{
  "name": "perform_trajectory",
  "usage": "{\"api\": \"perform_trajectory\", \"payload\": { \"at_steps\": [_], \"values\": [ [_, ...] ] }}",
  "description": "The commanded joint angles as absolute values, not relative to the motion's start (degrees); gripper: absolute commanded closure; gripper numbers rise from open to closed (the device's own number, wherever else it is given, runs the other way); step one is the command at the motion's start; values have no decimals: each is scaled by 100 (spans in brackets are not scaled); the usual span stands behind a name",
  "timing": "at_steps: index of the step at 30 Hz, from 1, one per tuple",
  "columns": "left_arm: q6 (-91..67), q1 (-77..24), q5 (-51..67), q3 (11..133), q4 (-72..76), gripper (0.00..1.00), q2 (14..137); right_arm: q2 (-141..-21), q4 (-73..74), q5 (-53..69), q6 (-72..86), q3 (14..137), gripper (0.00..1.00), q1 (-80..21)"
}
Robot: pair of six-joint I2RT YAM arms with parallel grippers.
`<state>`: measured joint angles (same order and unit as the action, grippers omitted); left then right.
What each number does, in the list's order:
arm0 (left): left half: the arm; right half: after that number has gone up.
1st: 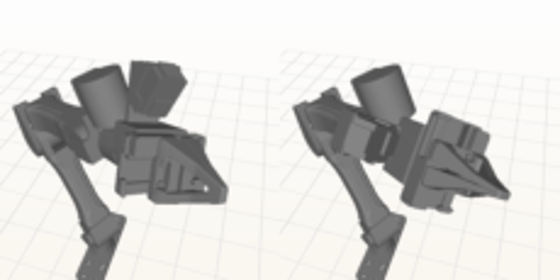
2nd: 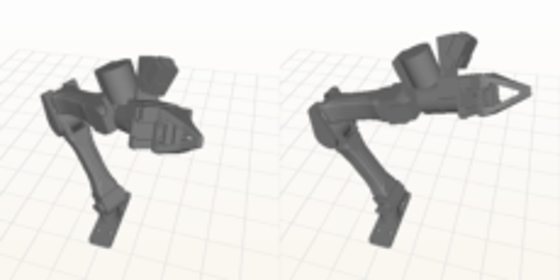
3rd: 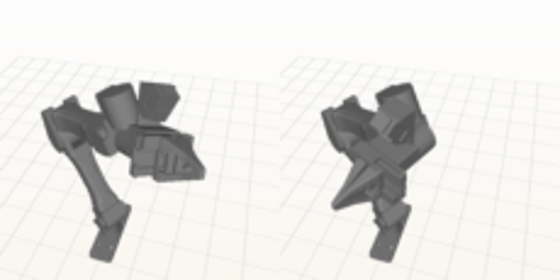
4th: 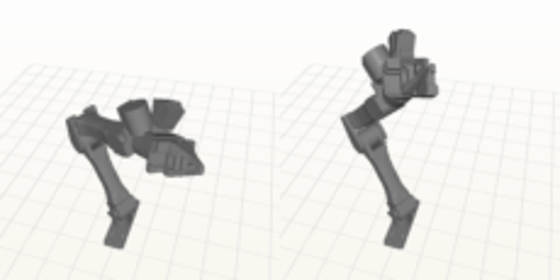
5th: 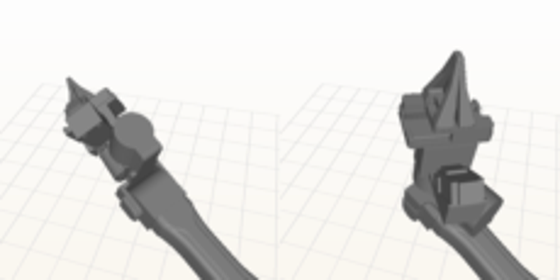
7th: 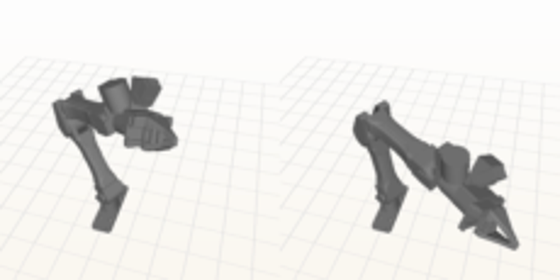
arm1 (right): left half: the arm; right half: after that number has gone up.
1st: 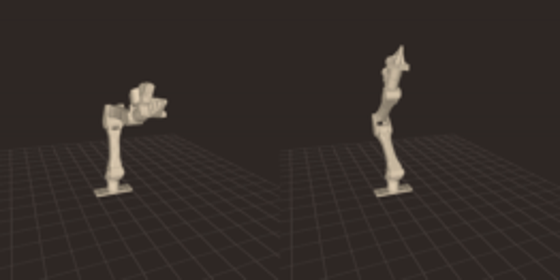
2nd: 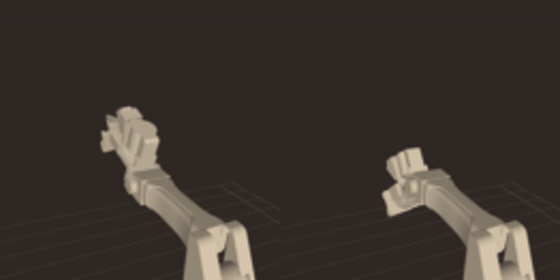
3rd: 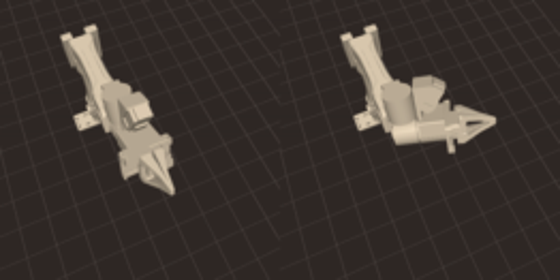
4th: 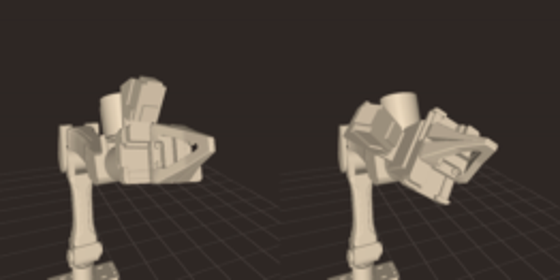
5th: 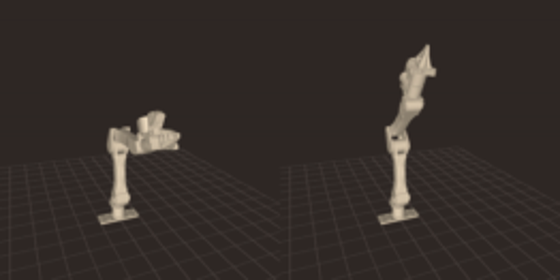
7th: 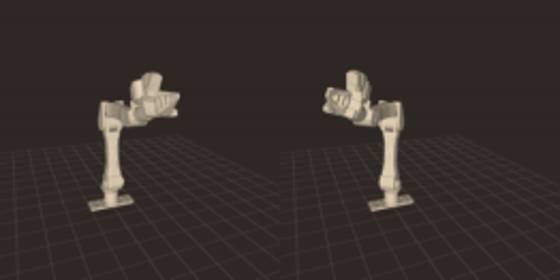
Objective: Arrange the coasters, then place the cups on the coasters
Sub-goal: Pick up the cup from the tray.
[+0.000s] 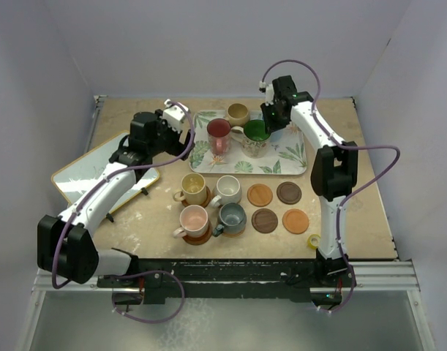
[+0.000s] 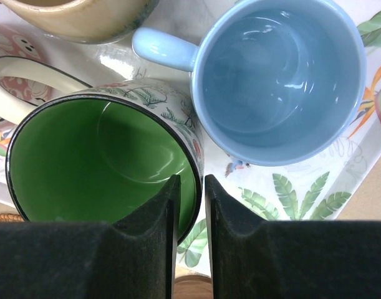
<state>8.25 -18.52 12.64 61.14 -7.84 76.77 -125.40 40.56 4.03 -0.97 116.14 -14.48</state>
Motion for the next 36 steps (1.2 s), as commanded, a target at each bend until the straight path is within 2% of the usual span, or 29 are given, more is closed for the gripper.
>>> {"api": "perform_trajectory", "payload": {
  "at_steps": [1,13,36],
  "values": [
    [949,-1885,1276,6075,-535,14,7428,-12577,4249,520,-80,11912,76,-1433],
    [1105,-1882,1239,6026,-468,14,7504,-12609,4741,611,-382,12124,82,-1440],
    [1084,-1884,1269,6052,-390,14,7643,-12449,4983,1121,-552,11733,85,-1766]
  ]
}}
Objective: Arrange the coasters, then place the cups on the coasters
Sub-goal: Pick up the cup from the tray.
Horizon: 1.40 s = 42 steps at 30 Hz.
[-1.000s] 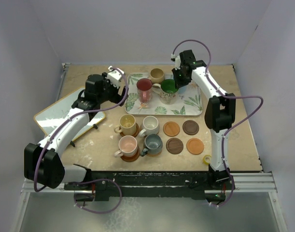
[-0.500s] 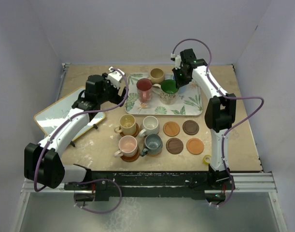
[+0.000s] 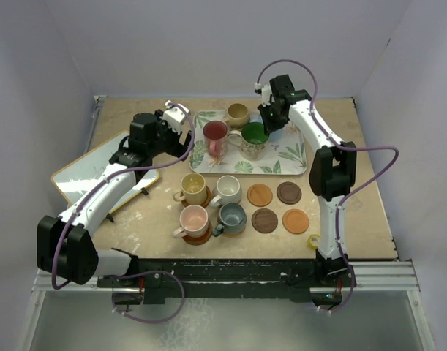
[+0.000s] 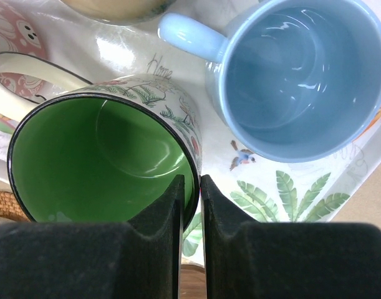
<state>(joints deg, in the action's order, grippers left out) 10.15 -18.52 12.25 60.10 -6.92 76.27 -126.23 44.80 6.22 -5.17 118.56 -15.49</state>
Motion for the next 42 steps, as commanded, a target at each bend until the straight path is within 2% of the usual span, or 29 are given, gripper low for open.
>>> {"api": "perform_trajectory", "payload": {
  "at_steps": [1,4,13,18,30,42],
  "values": [
    [1092,-1881,1274,6050,-392,14,7655,-12458,4998,1113,-554,11741,85,-1767],
    [1101,-1881,1283,6063,-382,14,7696,-12507,5025,927,-535,11746,85,-1767],
    [1119,-1882,1302,6040,-364,14,7717,-12782,5097,722,-474,11920,75,-1767],
    [1149,-1887,1301,5993,-364,14,7687,-12861,5115,680,-438,11990,75,-1766],
    [1251,-1881,1242,5929,-404,14,7548,-12493,5274,587,-754,12088,99,-1758],
    [1363,-1883,1063,5715,-361,12,7176,-11059,5341,396,-1647,11140,100,-1705]
  ]
}}
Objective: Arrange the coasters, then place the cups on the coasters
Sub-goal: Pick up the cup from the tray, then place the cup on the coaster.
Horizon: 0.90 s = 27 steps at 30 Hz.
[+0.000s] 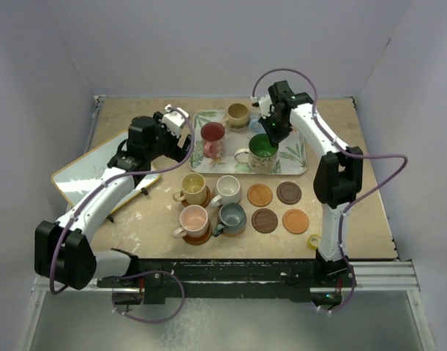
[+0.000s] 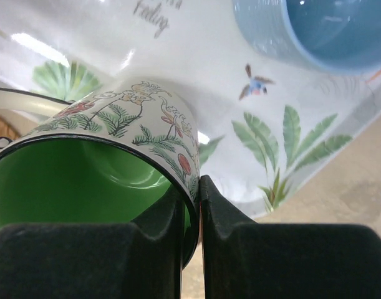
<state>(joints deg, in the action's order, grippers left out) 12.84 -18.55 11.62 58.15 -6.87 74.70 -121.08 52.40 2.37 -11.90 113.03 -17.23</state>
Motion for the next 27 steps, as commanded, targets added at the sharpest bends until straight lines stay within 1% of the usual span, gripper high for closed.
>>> {"api": "perform_trajectory", "payload": {
  "at_steps": [1,12,16,20,27],
  "values": [
    [1361,-1888,1049,5700,-336,12,7140,-10947,5370,434,-1753,11045,100,-1705],
    [1384,-1883,1129,5570,-300,12,6962,-9752,5321,580,-3312,9676,100,-1705],
    [1398,-1881,1151,5554,-277,12,6941,-9431,5219,1040,-4000,9182,100,-1705],
    [1408,-1881,1160,5525,-256,12,6930,-9431,5478,1438,-4548,9097,100,-1703],
    [1415,-1881,1160,5505,-224,12,6939,-9848,5704,2064,-4814,9302,100,-1713]
  ]
}}
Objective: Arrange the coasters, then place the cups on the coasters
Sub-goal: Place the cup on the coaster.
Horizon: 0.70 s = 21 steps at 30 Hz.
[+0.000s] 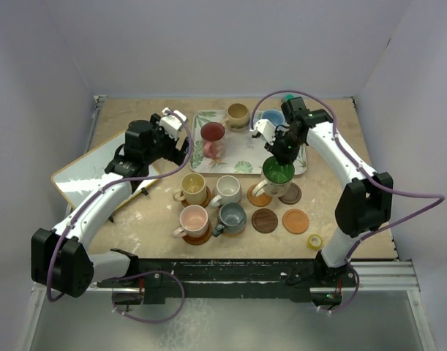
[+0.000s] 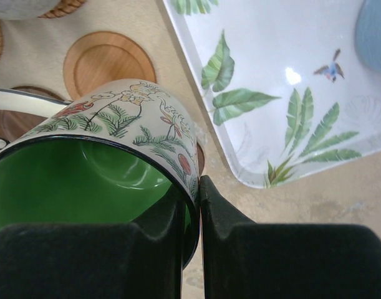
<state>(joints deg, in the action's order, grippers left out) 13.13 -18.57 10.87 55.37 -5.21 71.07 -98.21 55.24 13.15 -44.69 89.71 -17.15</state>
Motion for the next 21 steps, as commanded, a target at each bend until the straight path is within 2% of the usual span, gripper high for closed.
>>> {"api": "perform_trajectory", "payload": {
  "at_steps": [1,21],
  "values": [
    [1422,-1884,1156,5503,-224,12,6941,-9905,5712,2149,-4837,9335,100,-1714],
    [1481,-1881,1116,5493,-131,12,7069,-10319,5508,2380,-5357,9334,100,-2090]
  ]
}}
